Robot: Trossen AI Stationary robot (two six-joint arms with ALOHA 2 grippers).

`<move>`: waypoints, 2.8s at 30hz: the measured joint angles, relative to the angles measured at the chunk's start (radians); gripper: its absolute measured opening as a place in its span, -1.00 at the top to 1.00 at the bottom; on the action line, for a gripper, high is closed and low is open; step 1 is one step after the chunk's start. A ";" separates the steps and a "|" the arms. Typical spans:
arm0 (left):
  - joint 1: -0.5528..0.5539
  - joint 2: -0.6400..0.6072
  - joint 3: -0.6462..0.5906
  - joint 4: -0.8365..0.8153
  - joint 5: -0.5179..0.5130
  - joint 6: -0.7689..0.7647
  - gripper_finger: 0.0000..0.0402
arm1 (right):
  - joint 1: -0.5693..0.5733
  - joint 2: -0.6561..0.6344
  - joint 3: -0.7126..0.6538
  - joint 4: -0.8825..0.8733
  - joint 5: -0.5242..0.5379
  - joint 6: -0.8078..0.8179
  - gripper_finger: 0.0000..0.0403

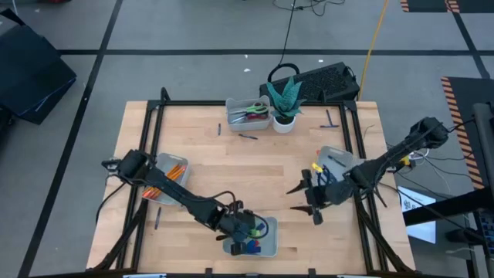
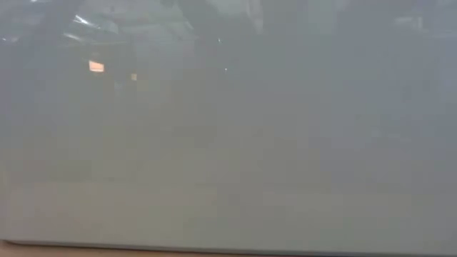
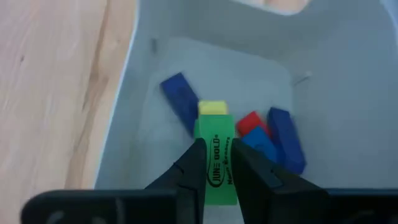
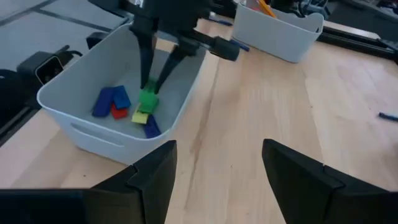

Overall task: Sort crayons/erasers/pens/pencils in bins
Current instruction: Put the green eraser into the bottom gray bin, then put the blue crayon into the middle right gray bin

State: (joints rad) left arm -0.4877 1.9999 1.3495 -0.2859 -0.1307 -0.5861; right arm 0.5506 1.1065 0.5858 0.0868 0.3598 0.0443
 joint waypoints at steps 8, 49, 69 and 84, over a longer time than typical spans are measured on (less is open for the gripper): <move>0.005 0.001 -0.002 -0.040 0.027 -0.112 0.18 | 0.008 0.048 0.032 0.014 0.002 -0.005 -0.15; 0.266 -0.163 -0.263 -0.871 0.233 0.023 -0.14 | -0.132 0.046 0.070 0.022 -0.024 -0.053 -0.15; 0.264 -0.062 -0.234 -1.022 0.399 0.095 -0.14 | -0.178 0.046 0.070 0.037 -0.024 -0.064 -0.15; 0.229 -0.062 -0.240 -0.987 0.533 0.057 -0.14 | -0.177 0.046 0.069 0.036 -0.025 -0.057 -0.15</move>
State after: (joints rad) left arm -0.2584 1.9377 1.1093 -1.2732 0.4021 -0.5293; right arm 0.3732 1.1526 0.6552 0.1224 0.3347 -0.0126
